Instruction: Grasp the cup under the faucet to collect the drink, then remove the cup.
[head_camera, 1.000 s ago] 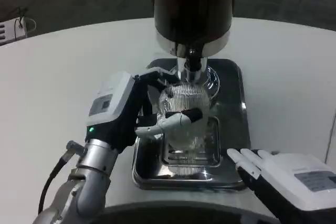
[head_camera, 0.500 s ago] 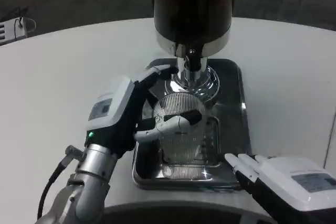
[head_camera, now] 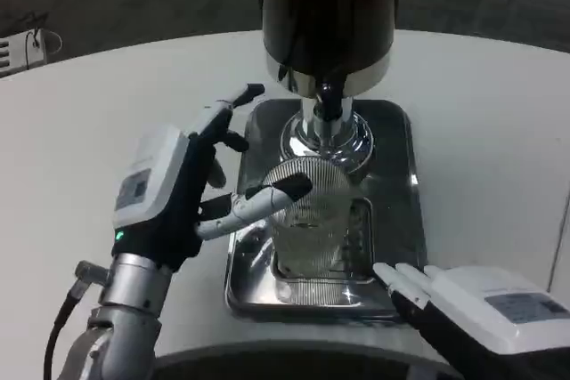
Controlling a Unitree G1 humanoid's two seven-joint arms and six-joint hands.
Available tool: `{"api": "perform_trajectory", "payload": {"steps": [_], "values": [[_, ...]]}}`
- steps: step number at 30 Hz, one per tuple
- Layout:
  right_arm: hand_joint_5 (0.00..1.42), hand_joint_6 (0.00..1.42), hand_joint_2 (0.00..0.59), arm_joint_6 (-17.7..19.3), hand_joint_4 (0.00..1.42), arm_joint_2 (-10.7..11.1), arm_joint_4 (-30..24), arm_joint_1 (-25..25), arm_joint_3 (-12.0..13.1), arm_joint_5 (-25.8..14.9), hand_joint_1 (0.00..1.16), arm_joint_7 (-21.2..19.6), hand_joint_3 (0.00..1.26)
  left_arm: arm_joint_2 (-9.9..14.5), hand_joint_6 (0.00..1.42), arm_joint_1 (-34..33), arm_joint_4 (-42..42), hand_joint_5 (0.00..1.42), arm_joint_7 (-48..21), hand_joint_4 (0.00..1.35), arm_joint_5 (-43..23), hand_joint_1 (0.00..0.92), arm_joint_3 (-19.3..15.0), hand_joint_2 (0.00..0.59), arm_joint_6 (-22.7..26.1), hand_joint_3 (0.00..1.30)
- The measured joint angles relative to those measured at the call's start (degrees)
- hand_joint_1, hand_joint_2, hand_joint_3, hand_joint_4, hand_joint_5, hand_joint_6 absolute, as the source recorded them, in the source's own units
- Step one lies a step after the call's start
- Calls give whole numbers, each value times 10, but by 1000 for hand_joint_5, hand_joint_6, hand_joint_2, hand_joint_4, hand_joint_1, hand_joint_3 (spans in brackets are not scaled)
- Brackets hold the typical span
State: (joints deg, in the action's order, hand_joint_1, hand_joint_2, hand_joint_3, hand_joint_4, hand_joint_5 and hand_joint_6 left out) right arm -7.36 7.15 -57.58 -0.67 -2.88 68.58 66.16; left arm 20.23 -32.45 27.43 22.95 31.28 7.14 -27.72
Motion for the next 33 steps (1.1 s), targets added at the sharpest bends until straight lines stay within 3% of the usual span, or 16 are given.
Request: {"api": "perform_trajectory", "payload": {"steps": [6, 14, 25, 33], "values": [[0, 0, 460, -7, 0, 0, 8, -2, -7, 9, 524, 0, 0, 3, 767, 36, -36, 447, -3, 221, -23, 98, -21, 26, -21, 240], [0, 0, 460, -11, 0, 0, 9, -4, -15, 17, 524, -1, 0, 15, 484, 76, -109, 353, -69, 236, -109, 55, -44, 39, -74, 259], [0, 0, 466, -11, 0, -4, 9, -6, -28, 25, 519, -5, 0, 19, 444, 71, -176, 383, -189, 292, -221, 17, -69, 46, -103, 286], [0, 0, 469, -11, 0, -5, 4, 3, -31, 26, 512, -5, 0, 19, 411, 42, -186, 376, -254, 262, -265, 13, -80, 56, -102, 269]]}}
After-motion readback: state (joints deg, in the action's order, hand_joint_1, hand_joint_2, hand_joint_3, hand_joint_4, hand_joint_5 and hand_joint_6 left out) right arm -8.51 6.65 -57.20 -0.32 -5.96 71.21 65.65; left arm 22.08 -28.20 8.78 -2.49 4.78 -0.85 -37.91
